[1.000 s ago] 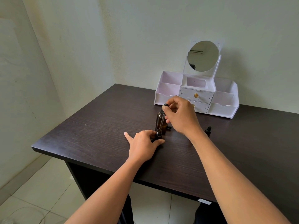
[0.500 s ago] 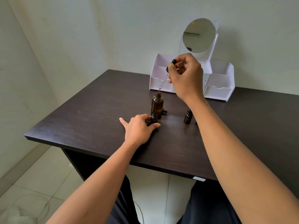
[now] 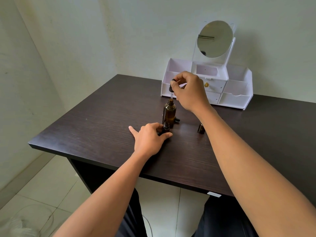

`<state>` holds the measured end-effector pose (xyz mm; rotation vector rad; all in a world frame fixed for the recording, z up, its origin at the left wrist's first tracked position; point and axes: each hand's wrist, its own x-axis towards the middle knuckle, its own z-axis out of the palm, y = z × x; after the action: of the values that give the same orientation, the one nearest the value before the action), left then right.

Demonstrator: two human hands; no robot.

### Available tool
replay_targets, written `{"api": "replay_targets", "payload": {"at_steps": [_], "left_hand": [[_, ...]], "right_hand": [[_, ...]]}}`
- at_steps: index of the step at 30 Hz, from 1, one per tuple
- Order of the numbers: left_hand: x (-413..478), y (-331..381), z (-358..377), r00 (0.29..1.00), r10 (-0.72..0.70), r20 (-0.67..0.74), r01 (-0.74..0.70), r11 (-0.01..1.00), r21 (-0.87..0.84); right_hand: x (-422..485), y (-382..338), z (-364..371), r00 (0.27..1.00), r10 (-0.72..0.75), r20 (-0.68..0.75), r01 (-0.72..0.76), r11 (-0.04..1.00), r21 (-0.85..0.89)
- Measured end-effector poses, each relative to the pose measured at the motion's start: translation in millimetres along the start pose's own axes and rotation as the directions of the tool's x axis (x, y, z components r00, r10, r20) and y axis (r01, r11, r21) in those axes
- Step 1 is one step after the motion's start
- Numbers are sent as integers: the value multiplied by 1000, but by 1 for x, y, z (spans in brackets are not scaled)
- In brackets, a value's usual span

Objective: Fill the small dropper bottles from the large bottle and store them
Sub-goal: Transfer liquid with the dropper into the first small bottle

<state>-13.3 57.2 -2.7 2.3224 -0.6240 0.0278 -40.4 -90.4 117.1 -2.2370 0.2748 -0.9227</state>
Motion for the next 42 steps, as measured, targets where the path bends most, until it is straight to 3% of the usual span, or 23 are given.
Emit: {"api": "replay_targets", "payload": {"at_steps": [8,32,42], "left_hand": [[2,-1,1,1000,1,15,-1,1000,9],[0,1,-2,1000,-1,15,1,1000,14],[0,1,-1,1000,-2,19,2,1000,9]], "right_hand": [[0,3,7,1000,-18,10,19,995,-97],[-1,10,12,999,48,1,-48,995,-83],[-3,12,11,998,59,27,-54,987,-151]]}}
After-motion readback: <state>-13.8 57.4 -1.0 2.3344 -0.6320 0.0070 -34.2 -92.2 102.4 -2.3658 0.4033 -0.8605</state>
